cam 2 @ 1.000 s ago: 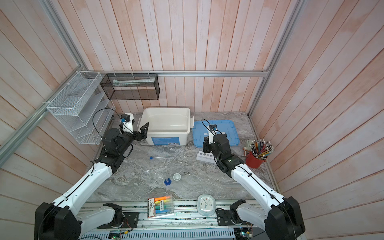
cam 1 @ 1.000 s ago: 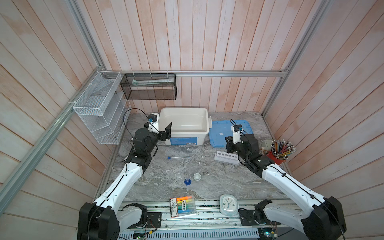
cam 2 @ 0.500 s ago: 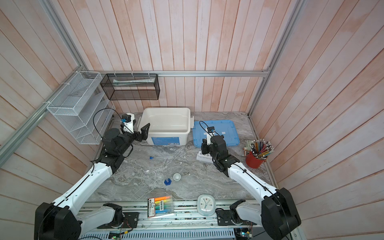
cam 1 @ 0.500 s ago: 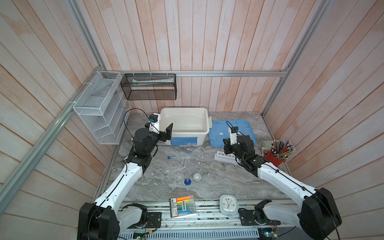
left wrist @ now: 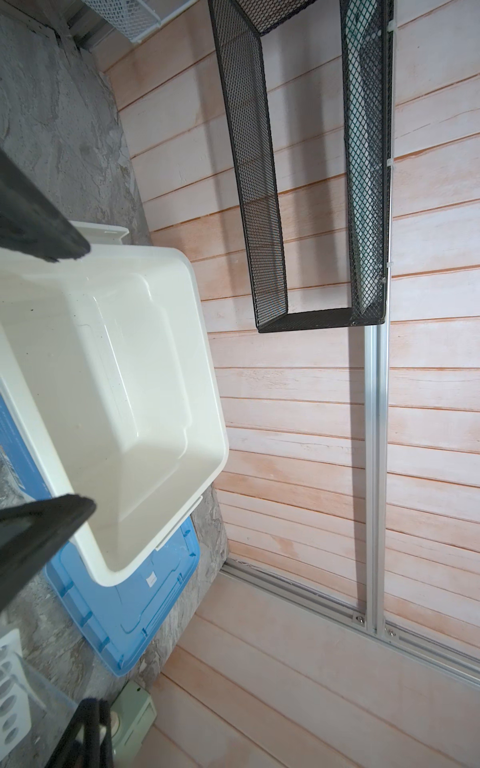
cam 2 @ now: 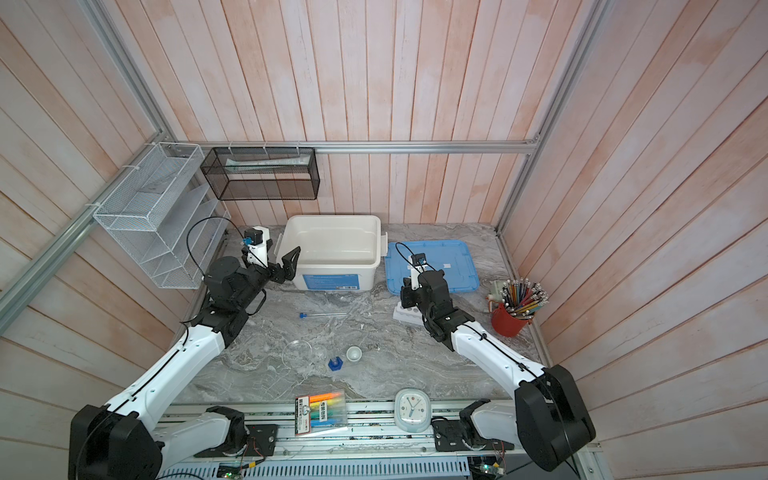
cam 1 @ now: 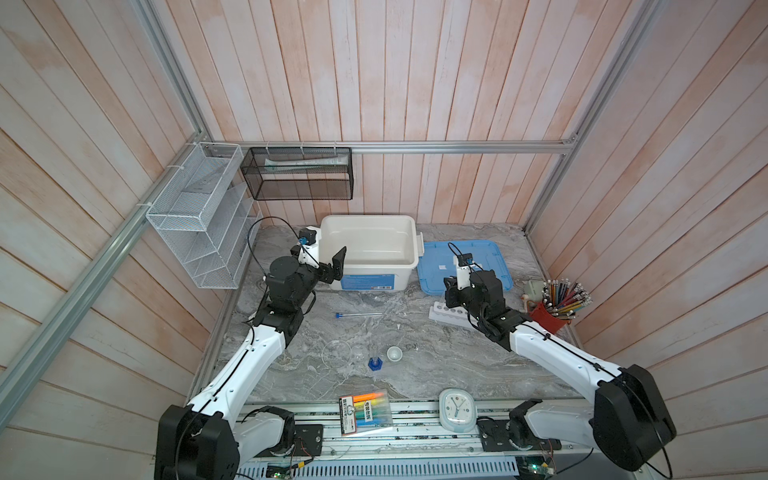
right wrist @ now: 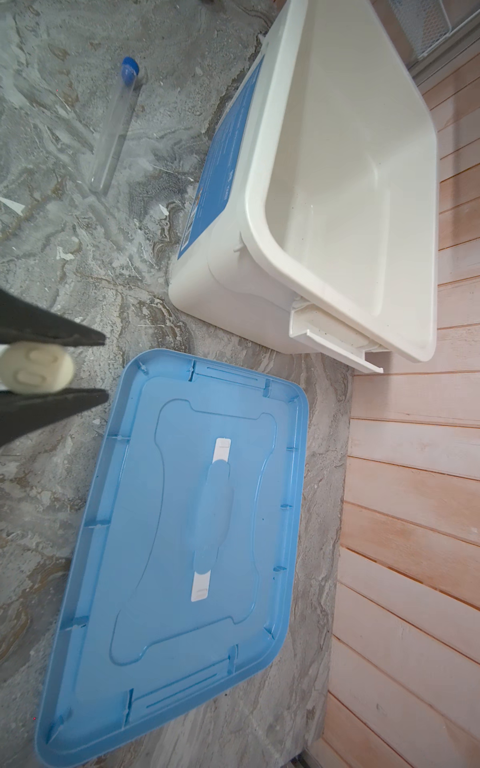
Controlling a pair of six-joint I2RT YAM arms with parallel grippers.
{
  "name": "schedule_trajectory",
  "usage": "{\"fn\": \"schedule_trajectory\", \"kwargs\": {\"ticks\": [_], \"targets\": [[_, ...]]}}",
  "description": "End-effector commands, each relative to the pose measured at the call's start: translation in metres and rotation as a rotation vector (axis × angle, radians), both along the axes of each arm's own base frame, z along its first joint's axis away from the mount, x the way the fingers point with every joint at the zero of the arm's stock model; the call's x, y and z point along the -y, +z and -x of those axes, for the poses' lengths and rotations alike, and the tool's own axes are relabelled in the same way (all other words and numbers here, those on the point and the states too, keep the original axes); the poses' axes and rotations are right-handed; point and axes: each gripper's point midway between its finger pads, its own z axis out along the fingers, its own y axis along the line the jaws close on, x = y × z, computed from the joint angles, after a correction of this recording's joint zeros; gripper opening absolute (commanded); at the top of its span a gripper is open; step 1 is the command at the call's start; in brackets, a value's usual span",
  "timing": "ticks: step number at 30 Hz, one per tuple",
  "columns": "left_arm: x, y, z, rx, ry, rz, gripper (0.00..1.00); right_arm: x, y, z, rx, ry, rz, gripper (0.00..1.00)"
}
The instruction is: Organize the chemistry lab equipment
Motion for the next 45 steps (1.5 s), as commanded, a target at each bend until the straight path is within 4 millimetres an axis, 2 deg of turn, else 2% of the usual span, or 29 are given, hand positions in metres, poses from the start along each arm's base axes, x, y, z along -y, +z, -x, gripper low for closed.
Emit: {"fn": "schedule_trajectory", "kwargs": {"ticks": [1,8,34,37,41,45], "targets": [[0.001,-0.003,0.0,-0.005,-0.01,-0.004,0.9,0.001,-0.009,-0.001,0.006,-0.003,0.04,0.02],[0.001,-0.004,-0.001,-0.01,-0.012,-0.005,0.9,-0.001,-0.018,0.001,0.015,-0.001,0.006,0.02],[0.001,-0.002,0.0,-0.006,-0.011,-0.008,0.9,-0.002,-0.032,0.008,0.026,-0.004,0.033,0.04],[0.0,-0.002,0.0,-0.004,-0.008,-0.009,0.9,-0.002,-0.034,0.008,0.025,-0.007,0.044,0.09],[0.0,-0.005,0.0,-0.011,-0.01,-0.016,0.9,-0.004,-0.034,0.008,0.027,-0.004,0.055,0.19],[0.002,-0.023,-0.004,-0.06,-0.013,-0.044,0.9,-0.005,-0.028,0.007,0.036,-0.008,0.059,0.28]]}}
